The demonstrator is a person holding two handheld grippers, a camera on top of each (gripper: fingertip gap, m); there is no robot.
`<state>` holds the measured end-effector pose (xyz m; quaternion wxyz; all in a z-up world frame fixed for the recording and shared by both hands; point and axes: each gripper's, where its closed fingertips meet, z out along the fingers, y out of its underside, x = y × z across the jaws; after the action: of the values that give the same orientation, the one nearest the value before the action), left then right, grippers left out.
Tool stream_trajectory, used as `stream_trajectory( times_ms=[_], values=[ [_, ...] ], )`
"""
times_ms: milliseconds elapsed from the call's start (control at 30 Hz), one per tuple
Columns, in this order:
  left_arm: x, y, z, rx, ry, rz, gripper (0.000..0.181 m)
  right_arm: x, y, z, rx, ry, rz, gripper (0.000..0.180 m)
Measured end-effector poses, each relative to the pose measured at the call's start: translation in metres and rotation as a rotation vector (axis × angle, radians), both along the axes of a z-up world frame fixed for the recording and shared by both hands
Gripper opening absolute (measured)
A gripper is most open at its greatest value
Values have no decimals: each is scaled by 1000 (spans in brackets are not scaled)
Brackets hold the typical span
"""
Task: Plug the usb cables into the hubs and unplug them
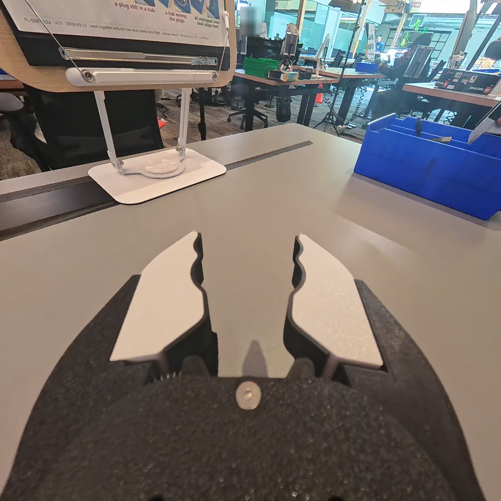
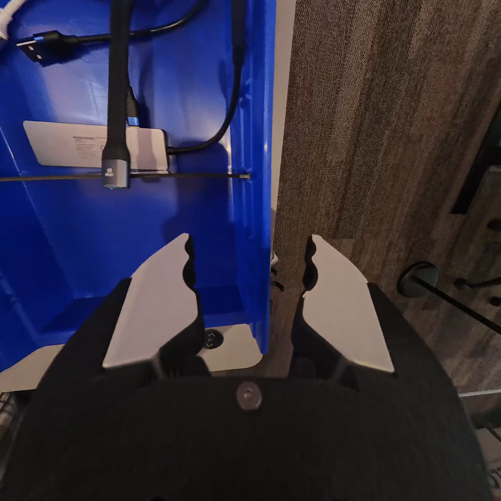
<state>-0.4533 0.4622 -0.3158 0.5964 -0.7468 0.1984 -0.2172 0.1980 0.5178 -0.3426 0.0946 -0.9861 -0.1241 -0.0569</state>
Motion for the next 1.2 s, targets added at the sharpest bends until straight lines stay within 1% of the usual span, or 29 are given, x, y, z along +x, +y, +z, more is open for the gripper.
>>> stream_trajectory(
  times_ms=[300,433,500,567,600,633,700,767,1033,1200],
  values=[
    [0,-1,1,2,-1,-1,63,-1,1,-11,-15,17,-11,77],
    [0,-1,2,5,-1,-1,63,-1,-1,-20,-36,21,-16,74],
    [-1,-1,2,4,-1,-1,63,-1,-3,-26,-58,30,-22,64],
    [-1,-1,1,1,-1,0,63,-2,-6,-33,-90,57,-26,41],
    [-1,0,1,-1,0,0,63,0,-6,-35,-97,52,-42,33],
    [-1,0,1,-2,0,0,63,5,-5,-36,-99,29,-58,18],
    [-2,0,1,-2,-1,1,63,3,-6,-36,-104,79,-81,11],
    [-2,-1,3,3,-2,3,63,-4,-8,-36,-117,174,-108,4],
    [-1,0,2,1,4,4,63,-29,-20,-36,-145,189,-26,4],
    [-6,0,6,12,-9,16,63,-70,-23,-36,-137,258,19,6]
  ],
)
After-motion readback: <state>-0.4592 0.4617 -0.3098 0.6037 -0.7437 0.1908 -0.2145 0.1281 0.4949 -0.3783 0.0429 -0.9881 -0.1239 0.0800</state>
